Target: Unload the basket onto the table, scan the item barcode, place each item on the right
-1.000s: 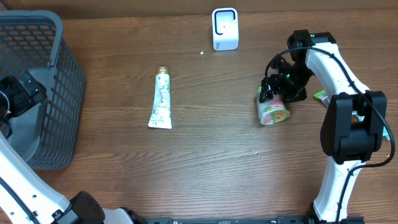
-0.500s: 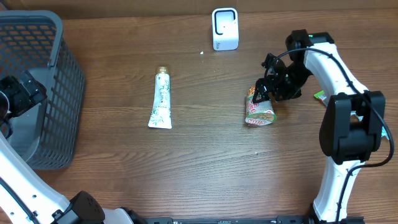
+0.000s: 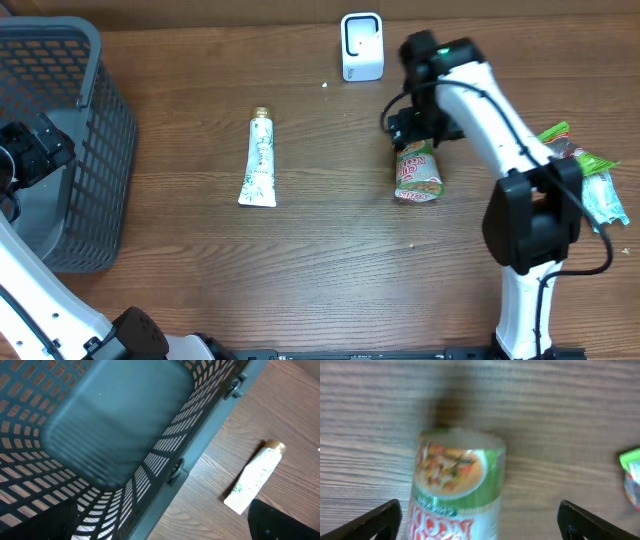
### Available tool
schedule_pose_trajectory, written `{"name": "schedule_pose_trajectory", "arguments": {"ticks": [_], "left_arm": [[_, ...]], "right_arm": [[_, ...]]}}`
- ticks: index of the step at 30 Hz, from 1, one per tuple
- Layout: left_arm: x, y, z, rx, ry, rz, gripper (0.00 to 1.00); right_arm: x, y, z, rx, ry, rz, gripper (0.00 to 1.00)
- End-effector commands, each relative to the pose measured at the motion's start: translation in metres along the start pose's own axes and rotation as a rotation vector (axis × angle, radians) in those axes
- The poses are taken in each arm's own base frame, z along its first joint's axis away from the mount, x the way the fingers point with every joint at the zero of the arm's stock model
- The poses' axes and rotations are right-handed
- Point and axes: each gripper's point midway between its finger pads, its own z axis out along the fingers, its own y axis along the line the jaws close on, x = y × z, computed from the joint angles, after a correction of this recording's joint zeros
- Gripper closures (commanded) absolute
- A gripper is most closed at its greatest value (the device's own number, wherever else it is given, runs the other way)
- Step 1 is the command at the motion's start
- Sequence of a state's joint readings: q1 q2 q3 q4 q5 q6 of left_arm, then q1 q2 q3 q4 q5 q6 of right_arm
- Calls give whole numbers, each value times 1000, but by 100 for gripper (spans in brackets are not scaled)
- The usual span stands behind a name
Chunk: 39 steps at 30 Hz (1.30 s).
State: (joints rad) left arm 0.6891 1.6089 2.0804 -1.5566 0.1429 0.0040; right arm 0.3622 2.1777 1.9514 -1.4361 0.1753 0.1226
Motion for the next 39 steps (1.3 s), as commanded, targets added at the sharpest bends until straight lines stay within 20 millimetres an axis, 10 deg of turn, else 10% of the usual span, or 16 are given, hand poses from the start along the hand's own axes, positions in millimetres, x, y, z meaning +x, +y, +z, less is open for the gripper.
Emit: {"name": "schedule_pose_trajectory", "arguments": {"ticks": [1, 20, 39], "left_arm": [[-1, 0, -1, 4, -4, 15, 0], [-1, 0, -1, 4, -3, 15, 0], [-1, 0, -1, 4, -3, 15, 0]], "right_arm": [[6, -7, -13, 180, -54, 77, 0], [34, -10, 29, 356, -8, 55, 0], [27, -9, 49, 28, 69, 5, 10]]}}
